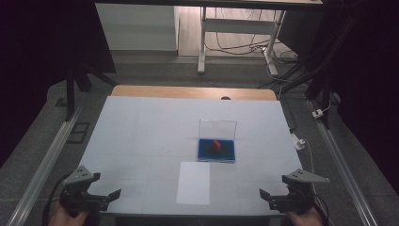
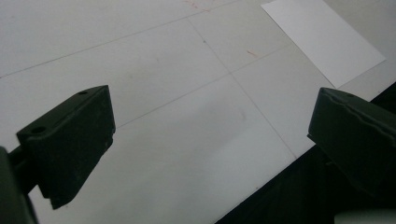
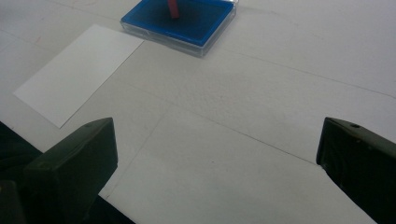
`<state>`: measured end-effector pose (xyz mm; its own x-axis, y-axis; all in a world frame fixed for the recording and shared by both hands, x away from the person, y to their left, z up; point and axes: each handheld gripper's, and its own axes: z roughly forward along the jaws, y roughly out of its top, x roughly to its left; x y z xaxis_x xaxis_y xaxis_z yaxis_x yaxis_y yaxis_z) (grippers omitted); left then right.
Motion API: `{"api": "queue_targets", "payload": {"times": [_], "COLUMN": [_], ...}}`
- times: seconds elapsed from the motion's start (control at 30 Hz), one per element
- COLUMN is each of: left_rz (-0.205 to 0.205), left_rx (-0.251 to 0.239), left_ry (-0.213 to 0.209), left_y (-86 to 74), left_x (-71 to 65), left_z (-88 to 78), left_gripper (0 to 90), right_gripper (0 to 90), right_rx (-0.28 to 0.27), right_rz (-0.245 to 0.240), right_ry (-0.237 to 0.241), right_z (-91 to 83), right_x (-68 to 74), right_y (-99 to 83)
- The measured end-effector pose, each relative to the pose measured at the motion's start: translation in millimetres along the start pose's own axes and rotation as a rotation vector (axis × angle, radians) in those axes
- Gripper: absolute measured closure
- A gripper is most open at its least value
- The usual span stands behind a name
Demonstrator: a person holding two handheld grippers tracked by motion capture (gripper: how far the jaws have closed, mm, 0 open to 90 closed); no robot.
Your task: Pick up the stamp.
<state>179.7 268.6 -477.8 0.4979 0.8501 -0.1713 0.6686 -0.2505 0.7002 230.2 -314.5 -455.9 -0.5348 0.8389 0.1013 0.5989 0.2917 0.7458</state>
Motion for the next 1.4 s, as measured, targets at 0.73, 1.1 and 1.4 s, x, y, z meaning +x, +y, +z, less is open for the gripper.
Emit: {"api": "queue_targets", "payload": {"times": [0.73, 1.1, 1.4], "left_rz": [0.007, 0.001, 0.001], "left_rx": [0.018, 0.015, 0.021], "left_ry": [-0.022, -0.022, -0.02], "left_y": [-0.7, -0.8, -0.6], "left_x": [0.0, 0.4, 0.2], "left_z": [0.9, 0.7, 1.3], "left_gripper": [1.8, 1.6, 2.0], "right_gripper": [0.0, 0.0, 0.0], "right_rx": [0.031, 0.013, 0.0], "right_rz": [-0.032, -0.048, -0.07], "right_ry": [0.038, 0.05, 0.055], "right_z": [3.5, 1.4, 3.6], "right_x": [2.2, 4.8, 7.7], "right_y": [2.0, 3.7, 7.7]}}
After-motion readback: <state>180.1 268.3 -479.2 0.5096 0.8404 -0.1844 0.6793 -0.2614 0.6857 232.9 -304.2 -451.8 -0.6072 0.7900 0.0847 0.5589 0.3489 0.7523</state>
